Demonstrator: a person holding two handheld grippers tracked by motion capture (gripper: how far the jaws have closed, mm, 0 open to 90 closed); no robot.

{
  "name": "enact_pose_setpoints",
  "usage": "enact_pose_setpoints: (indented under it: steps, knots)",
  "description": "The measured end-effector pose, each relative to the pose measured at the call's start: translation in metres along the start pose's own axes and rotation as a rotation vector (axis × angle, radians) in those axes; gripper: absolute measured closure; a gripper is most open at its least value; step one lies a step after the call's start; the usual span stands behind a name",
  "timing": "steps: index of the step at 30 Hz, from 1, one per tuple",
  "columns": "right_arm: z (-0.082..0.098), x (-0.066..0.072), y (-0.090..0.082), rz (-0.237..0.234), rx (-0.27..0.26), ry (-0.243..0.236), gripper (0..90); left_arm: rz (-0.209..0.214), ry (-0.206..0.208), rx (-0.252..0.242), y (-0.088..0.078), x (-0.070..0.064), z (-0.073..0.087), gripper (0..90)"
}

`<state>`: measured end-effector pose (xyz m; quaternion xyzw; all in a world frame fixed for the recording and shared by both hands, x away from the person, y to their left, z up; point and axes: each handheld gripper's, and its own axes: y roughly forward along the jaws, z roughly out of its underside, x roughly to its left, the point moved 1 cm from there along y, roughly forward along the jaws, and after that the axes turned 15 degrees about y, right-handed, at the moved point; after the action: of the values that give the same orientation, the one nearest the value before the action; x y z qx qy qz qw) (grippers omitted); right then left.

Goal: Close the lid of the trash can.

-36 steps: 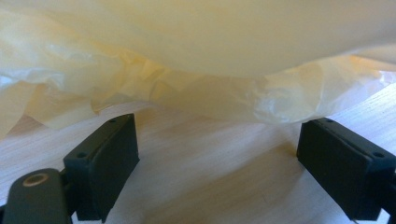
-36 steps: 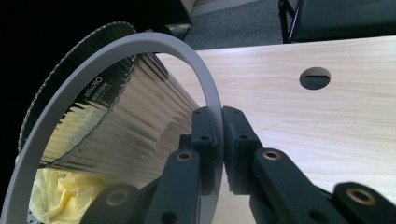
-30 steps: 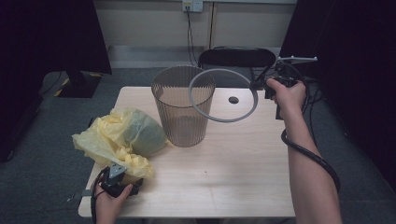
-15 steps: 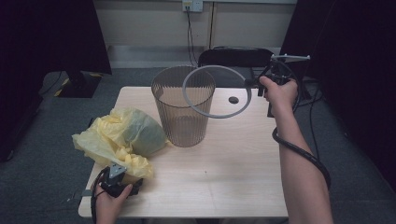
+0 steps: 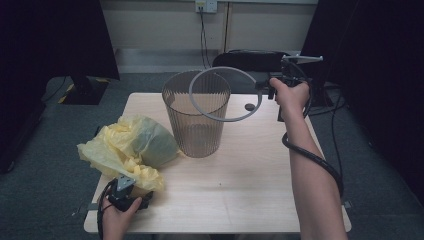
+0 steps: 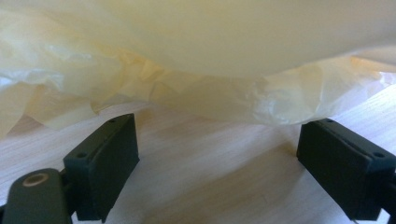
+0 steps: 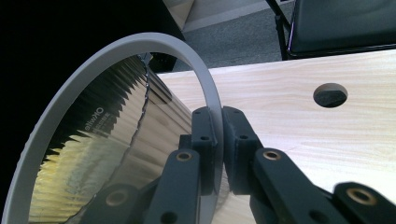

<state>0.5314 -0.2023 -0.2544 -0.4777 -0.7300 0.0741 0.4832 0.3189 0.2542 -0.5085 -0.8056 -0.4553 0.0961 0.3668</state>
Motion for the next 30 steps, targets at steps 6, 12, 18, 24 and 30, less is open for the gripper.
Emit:
enact_pose_setpoints:
  steps: [6, 12, 18, 24, 30]
  knots:
    - [0.000, 0.003, 0.006, -0.012, -0.014, 0.021, 83.7, 0.001, 0.001, -0.001, 0.000, 0.000, 0.000, 11.9]
    - [0.001, 0.005, 0.010, -0.022, -0.027, 0.042, 83.8, 0.001, 0.001, -0.001, 0.000, 0.000, 0.000, 11.5]
    - [-0.001, 0.011, 0.014, -0.023, -0.043, 0.033, 83.9, 0.002, 0.001, -0.001, 0.000, 0.000, 0.000, 11.5]
    - [0.002, 0.014, 0.022, -0.044, -0.058, 0.050, 84.0, 0.002, 0.001, 0.000, 0.000, 0.000, 0.000, 11.5]
    - [0.004, 0.020, 0.031, -0.073, -0.070, 0.051, 84.0, 0.002, 0.001, 0.000, 0.000, 0.000, 0.000, 11.4]
